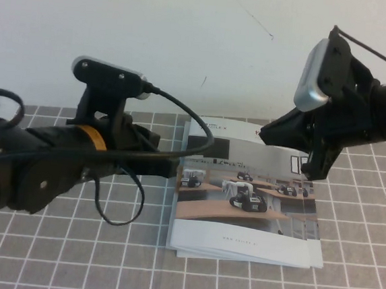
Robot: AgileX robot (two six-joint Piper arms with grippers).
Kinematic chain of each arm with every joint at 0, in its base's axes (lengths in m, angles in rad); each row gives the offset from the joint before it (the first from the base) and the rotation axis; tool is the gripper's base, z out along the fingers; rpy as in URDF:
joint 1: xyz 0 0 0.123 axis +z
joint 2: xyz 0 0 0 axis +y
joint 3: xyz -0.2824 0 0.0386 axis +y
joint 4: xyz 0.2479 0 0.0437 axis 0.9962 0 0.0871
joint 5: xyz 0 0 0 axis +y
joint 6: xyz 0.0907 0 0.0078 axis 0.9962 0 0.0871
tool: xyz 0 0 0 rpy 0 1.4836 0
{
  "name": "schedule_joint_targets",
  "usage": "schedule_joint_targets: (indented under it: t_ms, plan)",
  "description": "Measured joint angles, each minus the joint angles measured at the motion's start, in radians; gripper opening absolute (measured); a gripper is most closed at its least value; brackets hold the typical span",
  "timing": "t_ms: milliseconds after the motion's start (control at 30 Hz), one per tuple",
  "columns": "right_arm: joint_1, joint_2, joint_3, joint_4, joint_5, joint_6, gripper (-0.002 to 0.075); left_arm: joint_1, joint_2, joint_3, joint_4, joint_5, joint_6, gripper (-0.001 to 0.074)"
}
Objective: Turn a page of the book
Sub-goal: Open the closed book
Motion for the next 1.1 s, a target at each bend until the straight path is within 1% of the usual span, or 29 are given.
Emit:
schedule_joint_targets:
  t_ms: [67, 200, 333, 400, 533, 600, 700, 767, 800, 900, 1100]
  plan:
    - [0.0, 0.006, 0.0, 0.009, -0.069, -0.014, -0.0001, 0.0, 0.049, -0.027, 0.005, -0.003, 0.0, -0.0004]
    - [0.0, 0.042, -0.002, 0.018, -0.24, 0.076, -0.0001, 0.0, 0.16, -0.057, 0.005, -0.06, 0.0, -0.0004]
    - [-0.023, 0.098, -0.002, 0.027, -0.275, 0.193, 0.0019, 0.0, 0.27, -0.067, 0.005, -0.127, -0.017, -0.0004]
    - [-0.042, 0.134, -0.002, 0.029, -0.255, 0.273, 0.0052, 0.0, 0.318, -0.068, 0.005, -0.154, -0.032, -0.0004]
    - [-0.079, 0.199, -0.002, -0.001, -0.206, 0.444, 0.0143, 0.0, 0.416, -0.082, 0.005, -0.163, -0.062, -0.0004]
    - [-0.086, 0.222, -0.002, -0.052, -0.194, 0.513, 0.0199, 0.0, 0.455, -0.088, 0.005, -0.163, -0.082, -0.0004]
    - [-0.09, 0.249, -0.002, -0.149, -0.186, 0.645, 0.0312, 0.0, 0.5, -0.091, 0.005, -0.18, -0.108, -0.0004]
    - [-0.09, 0.267, -0.002, -0.179, -0.174, 0.689, 0.0379, 0.0, 0.524, -0.094, 0.005, -0.184, -0.113, -0.0004]
    - [-0.09, 0.275, -0.003, -0.186, -0.169, 0.701, 0.0398, 0.0, 0.532, -0.094, 0.005, -0.189, -0.115, -0.0004]
    - [-0.09, 0.305, -0.005, -0.195, -0.148, 0.728, 0.0429, 0.0, 0.539, -0.097, 0.005, -0.189, -0.125, -0.0004]
    - [-0.09, 0.375, -0.006, -0.2, -0.14, 0.794, 0.0442, 0.0, 0.541, -0.101, 0.003, -0.182, -0.132, -0.0004]
